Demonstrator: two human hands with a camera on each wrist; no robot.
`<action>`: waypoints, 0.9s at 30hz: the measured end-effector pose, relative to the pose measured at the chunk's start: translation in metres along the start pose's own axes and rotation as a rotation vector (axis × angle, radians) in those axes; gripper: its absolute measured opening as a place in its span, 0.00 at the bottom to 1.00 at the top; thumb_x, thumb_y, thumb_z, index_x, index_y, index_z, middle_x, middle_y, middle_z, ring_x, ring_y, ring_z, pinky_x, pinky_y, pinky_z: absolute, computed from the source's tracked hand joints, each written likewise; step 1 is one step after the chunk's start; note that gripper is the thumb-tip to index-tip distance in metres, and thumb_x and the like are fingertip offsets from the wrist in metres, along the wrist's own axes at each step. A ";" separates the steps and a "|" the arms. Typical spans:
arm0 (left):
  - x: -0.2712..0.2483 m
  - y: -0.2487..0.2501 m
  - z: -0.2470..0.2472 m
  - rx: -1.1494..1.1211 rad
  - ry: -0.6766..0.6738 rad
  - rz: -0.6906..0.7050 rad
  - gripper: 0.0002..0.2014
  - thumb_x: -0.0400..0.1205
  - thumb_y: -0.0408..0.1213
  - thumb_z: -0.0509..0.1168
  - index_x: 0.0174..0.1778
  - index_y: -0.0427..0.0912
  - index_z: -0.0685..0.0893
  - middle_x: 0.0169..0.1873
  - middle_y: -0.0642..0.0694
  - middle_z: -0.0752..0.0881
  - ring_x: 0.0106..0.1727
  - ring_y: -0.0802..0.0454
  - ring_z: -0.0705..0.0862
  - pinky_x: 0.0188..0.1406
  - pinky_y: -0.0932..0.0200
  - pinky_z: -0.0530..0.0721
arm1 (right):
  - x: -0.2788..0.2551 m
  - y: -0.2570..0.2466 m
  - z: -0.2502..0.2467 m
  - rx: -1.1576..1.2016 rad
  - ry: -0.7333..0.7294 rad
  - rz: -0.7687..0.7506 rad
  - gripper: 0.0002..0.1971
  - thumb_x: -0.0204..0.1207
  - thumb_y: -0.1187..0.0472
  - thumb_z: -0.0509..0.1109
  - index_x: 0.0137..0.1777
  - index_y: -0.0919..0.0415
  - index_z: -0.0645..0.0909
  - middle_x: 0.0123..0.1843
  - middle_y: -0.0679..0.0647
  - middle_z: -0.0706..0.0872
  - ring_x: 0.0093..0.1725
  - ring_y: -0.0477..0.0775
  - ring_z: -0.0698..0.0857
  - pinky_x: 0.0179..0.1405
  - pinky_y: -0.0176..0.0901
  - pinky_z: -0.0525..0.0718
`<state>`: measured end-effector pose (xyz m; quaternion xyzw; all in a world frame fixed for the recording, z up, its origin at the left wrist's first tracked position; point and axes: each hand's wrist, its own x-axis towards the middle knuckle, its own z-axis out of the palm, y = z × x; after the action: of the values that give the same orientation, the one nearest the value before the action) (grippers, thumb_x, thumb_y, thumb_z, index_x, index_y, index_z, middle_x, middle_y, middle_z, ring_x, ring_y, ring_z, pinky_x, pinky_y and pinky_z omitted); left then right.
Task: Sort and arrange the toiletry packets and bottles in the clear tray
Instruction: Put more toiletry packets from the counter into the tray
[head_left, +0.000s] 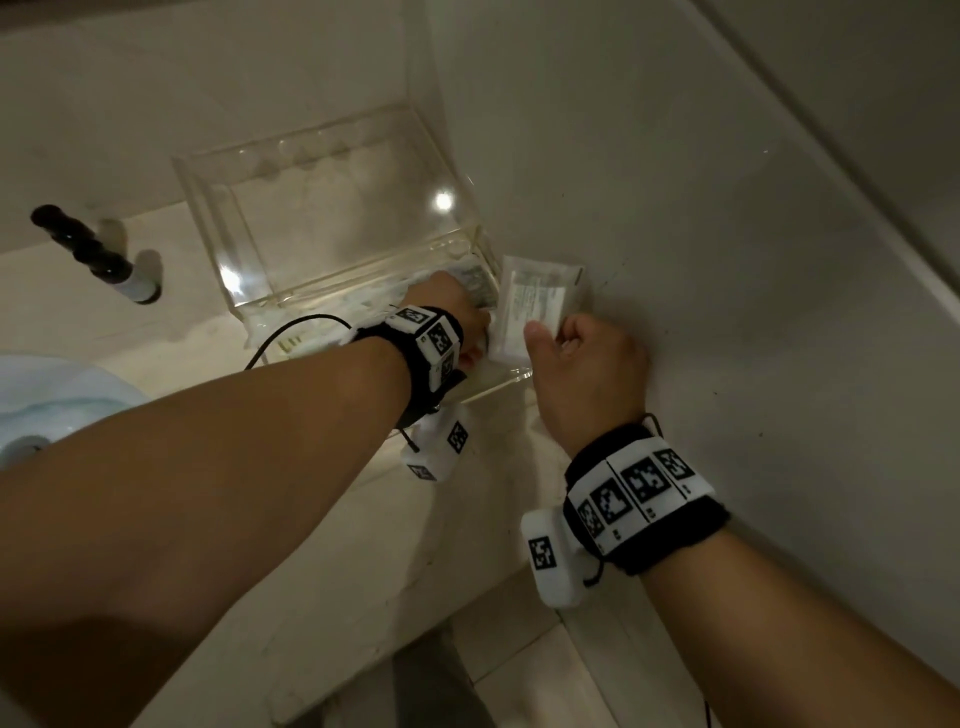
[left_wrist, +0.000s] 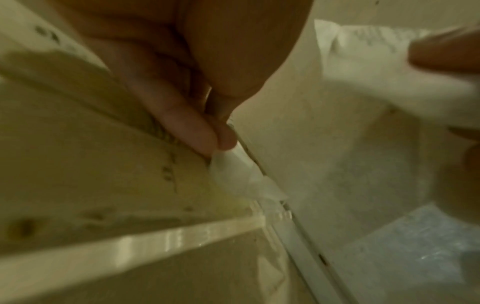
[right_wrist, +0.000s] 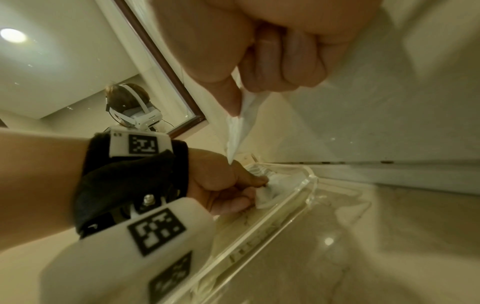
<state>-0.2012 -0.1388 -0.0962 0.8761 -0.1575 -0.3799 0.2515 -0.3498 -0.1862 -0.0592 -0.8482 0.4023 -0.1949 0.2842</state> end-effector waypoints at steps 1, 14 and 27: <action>-0.003 -0.001 -0.004 0.006 0.004 0.002 0.09 0.79 0.40 0.73 0.37 0.39 0.87 0.35 0.40 0.92 0.39 0.42 0.92 0.42 0.45 0.92 | 0.001 -0.001 0.001 -0.007 -0.010 0.004 0.25 0.77 0.50 0.72 0.24 0.52 0.64 0.20 0.44 0.70 0.25 0.54 0.73 0.31 0.44 0.74; -0.025 -0.051 -0.069 -0.384 0.243 -0.069 0.24 0.80 0.56 0.71 0.31 0.35 0.90 0.23 0.46 0.89 0.29 0.49 0.92 0.42 0.52 0.92 | -0.003 -0.046 0.033 0.046 -0.188 0.087 0.24 0.79 0.51 0.70 0.23 0.60 0.72 0.21 0.52 0.75 0.25 0.53 0.76 0.27 0.42 0.69; -0.058 -0.116 -0.109 -0.621 0.363 -0.070 0.22 0.82 0.49 0.70 0.37 0.30 0.89 0.21 0.44 0.86 0.15 0.56 0.82 0.17 0.66 0.80 | -0.042 -0.072 0.087 0.590 -0.260 0.741 0.17 0.80 0.64 0.68 0.28 0.66 0.80 0.21 0.54 0.84 0.22 0.54 0.83 0.18 0.38 0.72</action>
<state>-0.1489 0.0189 -0.0637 0.8161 0.0429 -0.2560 0.5164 -0.2852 -0.0877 -0.0838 -0.5486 0.5657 -0.0788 0.6106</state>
